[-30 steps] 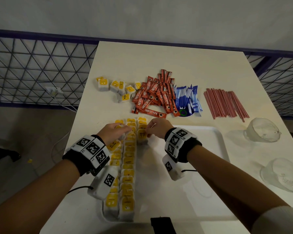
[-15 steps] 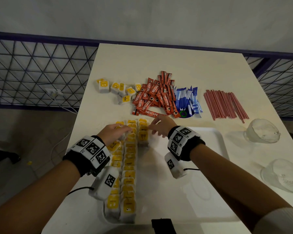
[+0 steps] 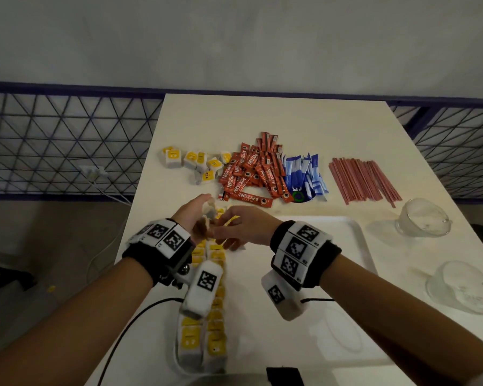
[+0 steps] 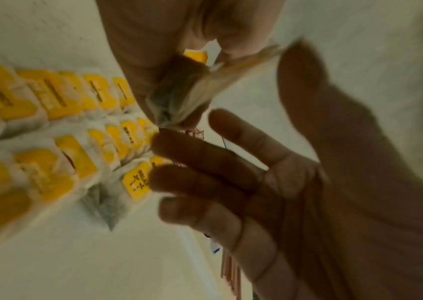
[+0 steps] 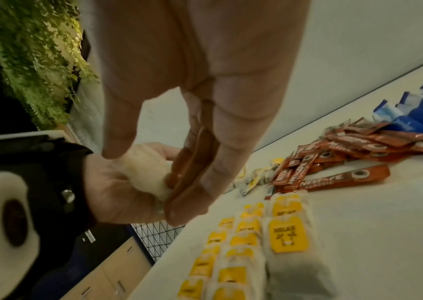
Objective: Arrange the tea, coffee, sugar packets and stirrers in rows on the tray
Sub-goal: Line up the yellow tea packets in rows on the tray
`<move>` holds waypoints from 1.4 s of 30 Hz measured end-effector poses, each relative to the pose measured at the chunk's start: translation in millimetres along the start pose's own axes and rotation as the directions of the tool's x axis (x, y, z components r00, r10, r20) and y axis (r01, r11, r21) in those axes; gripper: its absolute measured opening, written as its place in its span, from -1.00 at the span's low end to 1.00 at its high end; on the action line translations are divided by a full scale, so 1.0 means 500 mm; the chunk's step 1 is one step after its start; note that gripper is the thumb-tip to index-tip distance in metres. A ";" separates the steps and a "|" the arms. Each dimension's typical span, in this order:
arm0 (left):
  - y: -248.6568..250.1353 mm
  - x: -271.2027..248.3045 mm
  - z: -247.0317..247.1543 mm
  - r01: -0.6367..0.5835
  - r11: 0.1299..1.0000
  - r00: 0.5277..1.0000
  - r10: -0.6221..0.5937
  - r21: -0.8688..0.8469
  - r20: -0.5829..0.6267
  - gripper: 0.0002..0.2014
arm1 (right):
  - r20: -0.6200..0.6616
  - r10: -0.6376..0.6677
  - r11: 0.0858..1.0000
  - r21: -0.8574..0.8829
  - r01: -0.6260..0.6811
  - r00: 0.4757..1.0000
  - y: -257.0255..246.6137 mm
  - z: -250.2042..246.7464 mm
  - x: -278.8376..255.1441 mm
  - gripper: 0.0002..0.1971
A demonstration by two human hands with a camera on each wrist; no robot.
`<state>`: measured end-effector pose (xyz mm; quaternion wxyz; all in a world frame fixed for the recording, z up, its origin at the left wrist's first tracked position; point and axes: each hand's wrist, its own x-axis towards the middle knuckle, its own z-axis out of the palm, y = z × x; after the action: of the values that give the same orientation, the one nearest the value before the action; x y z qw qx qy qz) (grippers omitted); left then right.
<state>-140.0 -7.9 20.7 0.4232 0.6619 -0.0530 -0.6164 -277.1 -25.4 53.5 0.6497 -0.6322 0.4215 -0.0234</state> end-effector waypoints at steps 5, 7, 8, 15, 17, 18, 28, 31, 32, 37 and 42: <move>-0.012 -0.007 -0.007 0.027 0.997 0.999 -0.025 -0.071 0.028 -0.60 | -0.031 0.011 0.997 0.074 -0.009 0.999 -0.002 0.024 -0.002 -0.77; -0.018 -0.012 -0.011 0.010 0.994 1.000 -0.007 -0.113 0.029 -0.70 | -0.085 0.001 1.000 0.025 0.001 0.996 0.006 0.026 0.002 -0.80; -0.021 -0.012 -0.014 0.005 0.992 0.999 0.000 -0.130 0.036 -0.78 | -0.111 -0.001 1.000 -0.011 0.000 0.994 0.010 0.024 0.004 -0.79; -0.035 -0.036 -0.035 -0.010 0.989 0.997 0.020 -0.146 0.071 -0.83 | -0.214 -0.039 0.977 -0.211 -0.007 0.976 0.020 -0.007 -0.005 -0.77; -0.037 -0.048 -0.041 -0.003 0.988 0.995 0.018 -0.152 0.095 -0.83 | -0.227 -0.043 0.971 -0.238 -0.013 0.973 0.025 -0.016 -0.008 -0.78; -0.038 -0.051 -0.044 -0.002 0.988 0.994 0.019 -0.152 0.107 -0.83 | -0.237 -0.044 0.967 -0.256 -0.019 0.971 0.027 -0.022 -0.009 -0.80; -0.048 -0.061 -0.061 0.023 0.999 0.989 -0.016 -0.046 0.146 -0.95 | -0.258 0.062 0.875 -0.450 -0.177 0.964 0.082 -0.033 -0.016 -0.73; -0.051 -0.061 -0.066 0.021 0.999 0.989 -0.015 -0.040 0.146 -0.94 | -0.179 0.139 0.862 -0.462 -0.208 0.974 0.091 -0.020 -0.008 -0.74; -0.051 -0.063 -0.066 0.016 0.999 0.990 -0.012 -0.029 0.137 -0.94 | -0.173 0.146 0.853 -0.476 -0.213 0.974 0.091 -0.016 -0.003 -0.74; -0.049 -0.070 -0.072 -0.014 0.999 0.994 0.011 0.034 0.113 -0.92 | -0.203 0.101 0.811 -0.550 -0.199 0.974 0.081 -0.011 0.031 -0.70; -0.044 -0.071 -0.080 -0.024 0.995 0.994 0.014 0.096 0.107 -0.92 | -0.275 0.062 0.764 -0.605 -0.222 0.960 0.078 -0.029 0.061 -0.72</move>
<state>-123.9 47.2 29.7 0.3929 0.6476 -0.1114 -0.6433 -285.7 -46.4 7.0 0.3448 -0.7714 0.5267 0.0929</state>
